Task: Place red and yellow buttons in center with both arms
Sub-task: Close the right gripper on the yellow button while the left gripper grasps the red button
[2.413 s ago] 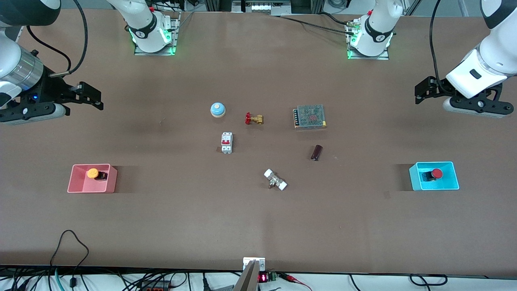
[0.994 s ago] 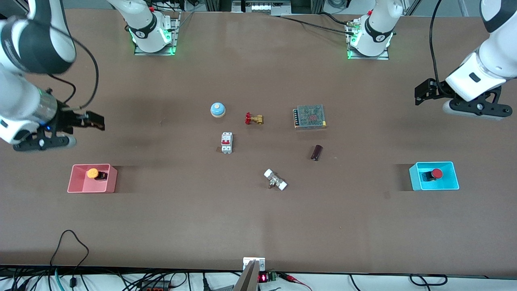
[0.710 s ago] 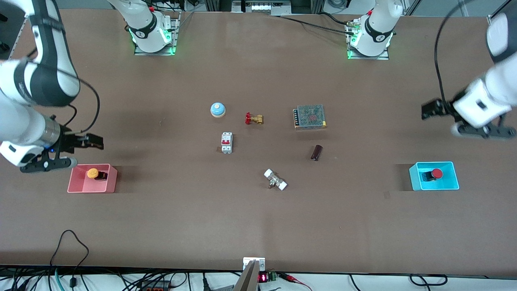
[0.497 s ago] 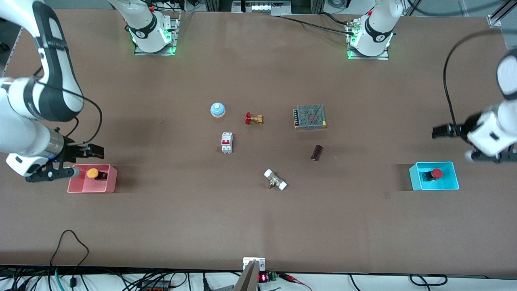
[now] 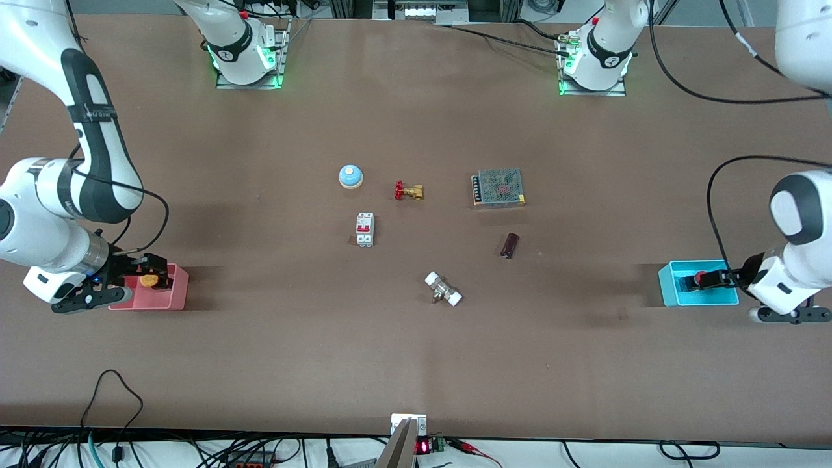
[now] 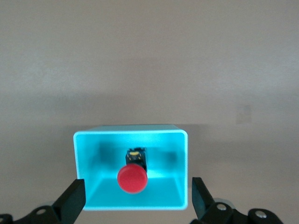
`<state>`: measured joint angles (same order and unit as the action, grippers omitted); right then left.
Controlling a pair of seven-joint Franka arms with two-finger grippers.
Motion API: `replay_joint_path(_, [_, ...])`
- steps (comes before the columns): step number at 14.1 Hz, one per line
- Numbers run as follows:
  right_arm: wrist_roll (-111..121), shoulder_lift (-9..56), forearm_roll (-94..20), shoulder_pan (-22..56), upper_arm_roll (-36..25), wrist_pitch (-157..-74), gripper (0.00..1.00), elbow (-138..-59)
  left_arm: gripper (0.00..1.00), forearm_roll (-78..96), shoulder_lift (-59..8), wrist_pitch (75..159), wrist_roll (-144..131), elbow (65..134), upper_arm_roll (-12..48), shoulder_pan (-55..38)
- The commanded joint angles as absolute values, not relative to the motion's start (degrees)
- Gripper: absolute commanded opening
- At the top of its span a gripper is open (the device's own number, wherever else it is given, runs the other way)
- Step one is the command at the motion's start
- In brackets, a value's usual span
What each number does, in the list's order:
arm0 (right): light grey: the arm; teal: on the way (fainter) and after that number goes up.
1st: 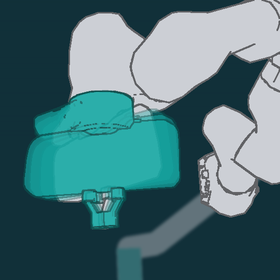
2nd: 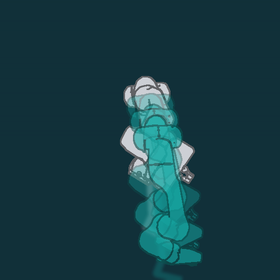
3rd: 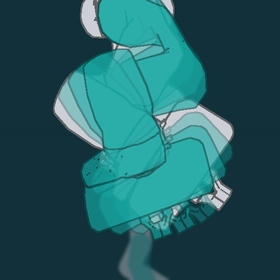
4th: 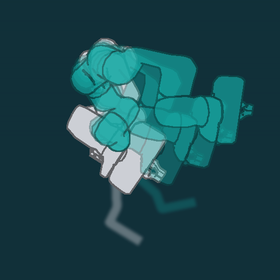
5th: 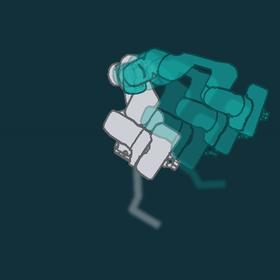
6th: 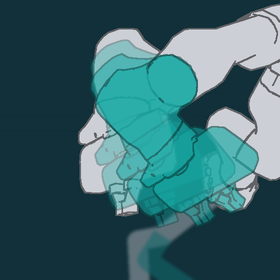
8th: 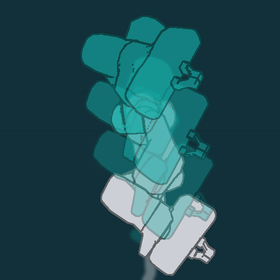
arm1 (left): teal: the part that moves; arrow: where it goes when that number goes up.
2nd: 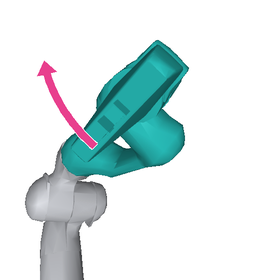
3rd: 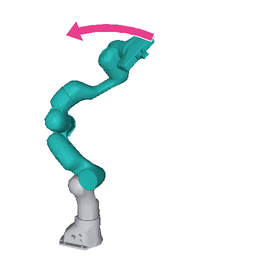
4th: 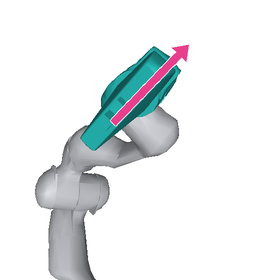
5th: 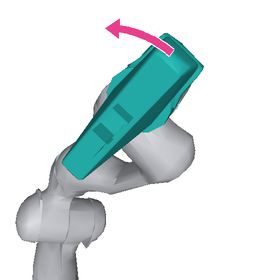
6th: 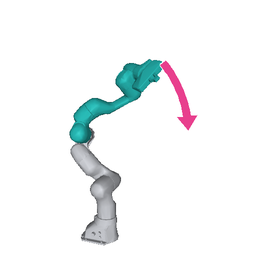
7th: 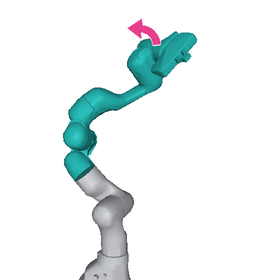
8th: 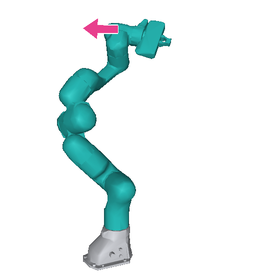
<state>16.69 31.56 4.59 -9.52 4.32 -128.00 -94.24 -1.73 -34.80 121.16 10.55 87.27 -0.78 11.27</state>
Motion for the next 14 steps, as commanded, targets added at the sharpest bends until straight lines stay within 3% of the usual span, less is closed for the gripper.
replay_joint_path(1, [17.7, 32.7, 5.4, -10.7, 4.9, -130.8, 1.0, -94.7, 0.96, -2.2, -38.3, 124.2, 15.5, 86.7, -0.6, 12.9])
replay_joint_path(4, [18.8, 34.2, 6.1, -10.9, 4.9, -132.4, 1.0, -94.8, 0.94, -2.1, -39.0, 129.0, 15.5, 90.2, -0.6, 13.4])
replay_joint_path(14, [22.3, 36.6, 6.1, -12.4, 4.9, -133.2, 1.0, -94.9, 0.84, -1.8, -39.7, 131.0, 15.5, 93.9, -0.6, 13.6])
